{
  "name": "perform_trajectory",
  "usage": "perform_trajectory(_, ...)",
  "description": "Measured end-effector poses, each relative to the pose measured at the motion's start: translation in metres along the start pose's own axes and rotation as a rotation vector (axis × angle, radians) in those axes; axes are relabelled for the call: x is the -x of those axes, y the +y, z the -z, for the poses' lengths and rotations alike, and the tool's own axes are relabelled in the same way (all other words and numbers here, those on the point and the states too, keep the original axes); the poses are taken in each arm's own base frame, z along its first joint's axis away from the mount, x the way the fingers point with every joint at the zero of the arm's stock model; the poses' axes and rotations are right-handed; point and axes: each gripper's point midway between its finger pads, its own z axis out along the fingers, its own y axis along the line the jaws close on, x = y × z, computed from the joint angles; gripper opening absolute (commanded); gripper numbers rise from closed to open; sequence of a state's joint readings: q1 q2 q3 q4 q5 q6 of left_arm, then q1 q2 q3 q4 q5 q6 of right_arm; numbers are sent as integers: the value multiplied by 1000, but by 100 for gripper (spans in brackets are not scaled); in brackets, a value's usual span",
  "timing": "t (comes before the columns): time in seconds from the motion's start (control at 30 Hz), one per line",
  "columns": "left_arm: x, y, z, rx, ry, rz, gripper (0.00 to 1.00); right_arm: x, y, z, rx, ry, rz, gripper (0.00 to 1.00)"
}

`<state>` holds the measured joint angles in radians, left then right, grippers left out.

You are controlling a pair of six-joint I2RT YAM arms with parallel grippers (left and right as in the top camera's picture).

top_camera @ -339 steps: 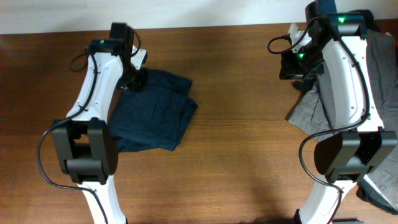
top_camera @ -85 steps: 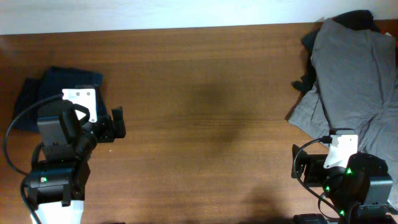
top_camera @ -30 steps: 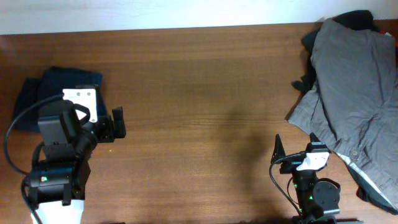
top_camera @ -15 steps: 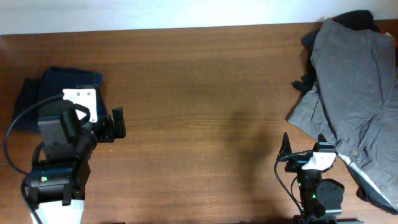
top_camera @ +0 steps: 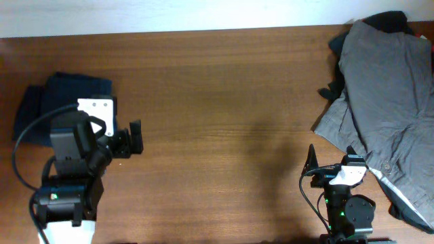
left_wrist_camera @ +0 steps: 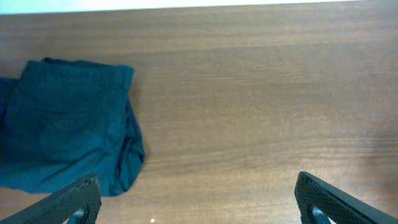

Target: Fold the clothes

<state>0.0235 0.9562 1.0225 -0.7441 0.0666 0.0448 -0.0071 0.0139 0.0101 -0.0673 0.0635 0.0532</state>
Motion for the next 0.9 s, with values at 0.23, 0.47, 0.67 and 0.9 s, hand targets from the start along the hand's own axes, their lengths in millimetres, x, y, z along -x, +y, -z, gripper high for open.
perform_trajectory(0.23,-87,-3,-7,-4,93,6,99,0,0,0,0,0,-1,99)
perform_trajectory(0.47,-137,-4,-11,5,94,6,99,1,0,0,0,-2,0,99)
perform_trajectory(0.67,-140,-2,-27,17,-64,-4,99,0,0,0,0,-2,-1,99)
perform_trajectory(0.9,-79,0,-16,37,-569,-34,99,1,0,0,0,-3,-1,99)
